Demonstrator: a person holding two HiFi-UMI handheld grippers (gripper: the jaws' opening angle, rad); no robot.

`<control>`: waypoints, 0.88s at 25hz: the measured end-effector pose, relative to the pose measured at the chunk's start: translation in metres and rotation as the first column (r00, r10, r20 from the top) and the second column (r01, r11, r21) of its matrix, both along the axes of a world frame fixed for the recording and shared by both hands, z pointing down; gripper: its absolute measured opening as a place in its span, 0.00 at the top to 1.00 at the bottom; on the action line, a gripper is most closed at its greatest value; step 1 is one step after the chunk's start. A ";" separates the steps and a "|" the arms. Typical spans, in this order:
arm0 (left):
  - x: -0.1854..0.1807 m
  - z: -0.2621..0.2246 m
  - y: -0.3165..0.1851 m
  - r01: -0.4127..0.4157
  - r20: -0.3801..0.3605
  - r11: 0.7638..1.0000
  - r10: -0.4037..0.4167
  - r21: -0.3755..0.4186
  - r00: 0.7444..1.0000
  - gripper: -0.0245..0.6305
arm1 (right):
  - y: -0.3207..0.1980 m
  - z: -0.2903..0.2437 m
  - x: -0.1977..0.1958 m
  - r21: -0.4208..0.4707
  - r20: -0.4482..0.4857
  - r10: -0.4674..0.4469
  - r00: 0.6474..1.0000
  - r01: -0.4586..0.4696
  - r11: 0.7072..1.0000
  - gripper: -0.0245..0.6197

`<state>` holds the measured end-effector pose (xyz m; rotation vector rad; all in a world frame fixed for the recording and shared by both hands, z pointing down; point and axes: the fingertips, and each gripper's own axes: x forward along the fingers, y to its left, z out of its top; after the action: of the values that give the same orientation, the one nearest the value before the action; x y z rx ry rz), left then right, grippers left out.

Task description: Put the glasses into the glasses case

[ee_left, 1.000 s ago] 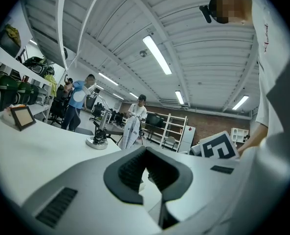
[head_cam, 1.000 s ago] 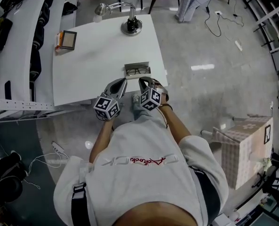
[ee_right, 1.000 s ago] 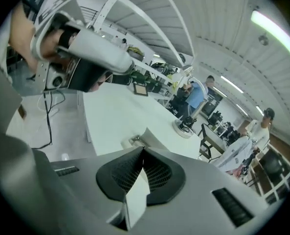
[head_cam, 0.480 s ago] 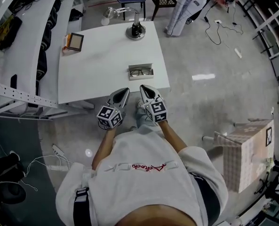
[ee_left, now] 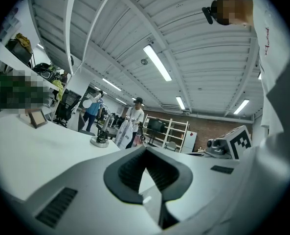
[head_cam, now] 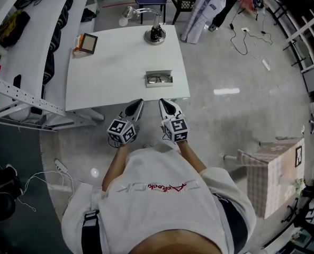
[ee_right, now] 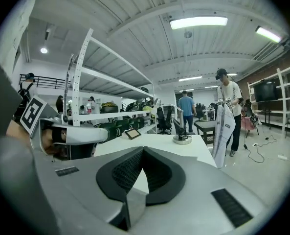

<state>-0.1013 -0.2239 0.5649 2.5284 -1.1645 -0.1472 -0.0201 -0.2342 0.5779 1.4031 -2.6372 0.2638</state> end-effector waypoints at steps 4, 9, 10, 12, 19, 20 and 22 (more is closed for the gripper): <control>0.011 0.002 0.010 -0.001 0.000 1.000 0.001 0.000 1.000 0.93 | 0.009 -0.002 0.008 0.007 -0.016 -0.003 1.000 0.003 1.000 0.95; 0.034 0.007 0.032 -0.009 -0.009 1.000 0.009 -0.019 1.000 0.93 | 0.031 -0.004 0.030 0.006 -0.042 -0.005 0.999 0.005 1.000 0.95; 0.038 0.009 0.040 -0.013 -0.006 1.000 0.013 -0.026 1.000 0.93 | 0.038 -0.003 0.034 0.006 -0.047 -0.005 0.999 0.005 1.000 0.95; 0.049 0.011 0.053 -0.022 0.009 0.999 0.022 -0.030 1.000 0.93 | 0.051 -0.004 0.044 0.011 -0.055 -0.006 0.998 0.007 1.000 0.95; 0.073 0.013 0.096 -0.010 0.016 0.999 0.010 -0.034 1.000 0.92 | 0.091 0.000 0.063 0.010 -0.053 -0.026 0.998 0.027 1.000 0.95; 0.076 0.013 0.103 -0.009 0.019 0.999 0.010 -0.036 1.000 0.93 | 0.098 0.001 0.065 0.006 -0.050 -0.028 0.998 0.029 1.000 0.95; 0.080 0.014 0.117 -0.003 0.023 0.999 0.004 -0.041 1.000 0.93 | 0.110 0.003 0.069 0.000 -0.045 -0.033 0.998 0.033 0.999 0.95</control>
<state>-0.0212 -0.1071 0.5786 2.5029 -1.1597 -0.0928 0.0486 -0.1239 0.5806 1.3485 -2.6217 0.2252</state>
